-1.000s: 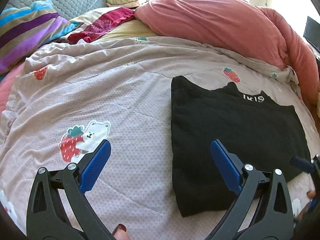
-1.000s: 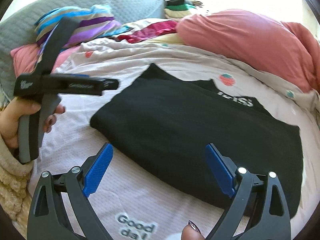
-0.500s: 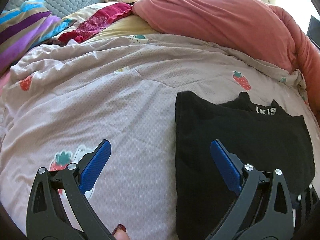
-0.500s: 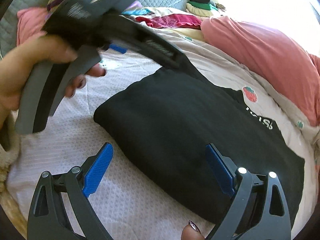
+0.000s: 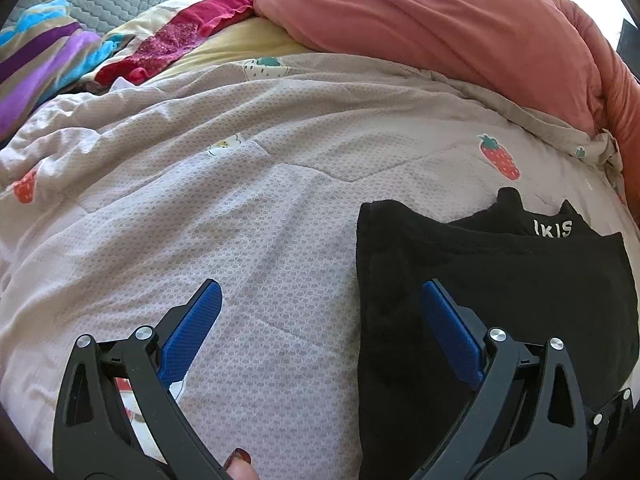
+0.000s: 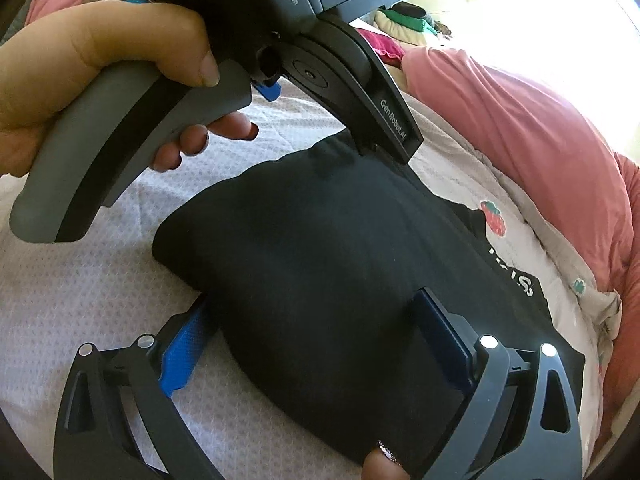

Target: Fold small clothes

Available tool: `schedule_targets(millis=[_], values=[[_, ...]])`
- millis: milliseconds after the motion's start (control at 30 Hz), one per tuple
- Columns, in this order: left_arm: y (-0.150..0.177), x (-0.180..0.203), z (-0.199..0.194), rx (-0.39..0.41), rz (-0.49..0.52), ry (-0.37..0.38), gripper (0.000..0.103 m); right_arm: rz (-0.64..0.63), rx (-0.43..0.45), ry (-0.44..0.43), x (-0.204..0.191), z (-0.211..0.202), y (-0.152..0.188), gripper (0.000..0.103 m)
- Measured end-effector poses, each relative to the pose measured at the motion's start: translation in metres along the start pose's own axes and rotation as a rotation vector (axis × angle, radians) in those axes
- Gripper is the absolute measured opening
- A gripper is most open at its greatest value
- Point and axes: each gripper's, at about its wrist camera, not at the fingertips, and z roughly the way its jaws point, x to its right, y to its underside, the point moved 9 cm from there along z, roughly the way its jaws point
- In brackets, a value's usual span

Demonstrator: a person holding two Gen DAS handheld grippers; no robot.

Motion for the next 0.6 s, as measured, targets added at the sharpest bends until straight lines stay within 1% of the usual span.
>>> schedule_targets(millis=[200,233,267,300,333,367,400,433,467,500,600], values=[[-0.003,0.001,0.006,-0.016,-0.014,0.020,0.093,0.008,0.027,0.014,0.009,0.005,-0.008,0.095],[-0.003,0.002,0.007,-0.019,-0.016,0.026,0.093,0.012,0.042,0.018,0.010,0.003,-0.009,0.092],[-0.004,0.002,0.008,-0.023,-0.018,0.034,0.093,0.015,0.051,0.013,0.010,0.000,-0.010,0.087],[-0.004,0.003,0.009,-0.026,-0.021,0.043,0.093,0.025,0.069,-0.003,0.012,-0.003,-0.012,0.073],[-0.004,0.003,0.009,-0.030,-0.026,0.055,0.093,0.037,0.085,-0.012,0.013,-0.007,-0.013,0.061],[-0.004,0.003,0.009,-0.035,-0.035,0.068,0.093,0.047,0.103,-0.016,0.014,-0.012,-0.014,0.055],[-0.003,0.004,0.010,-0.041,-0.045,0.081,0.093,0.059,0.123,-0.027,0.015,-0.017,-0.015,0.042],[-0.002,0.004,0.010,-0.049,-0.058,0.100,0.093,0.069,0.138,-0.039,0.016,-0.020,-0.015,0.026],[-0.002,0.005,0.011,-0.056,-0.065,0.114,0.093,0.078,0.148,-0.046,0.016,-0.023,-0.016,0.018],[-0.001,0.006,0.011,-0.062,-0.070,0.126,0.093,0.090,0.156,-0.048,0.019,-0.025,-0.016,0.011],[0.002,0.011,0.012,-0.081,-0.072,0.143,0.093,0.122,0.172,-0.062,0.025,-0.028,-0.015,0.009]])
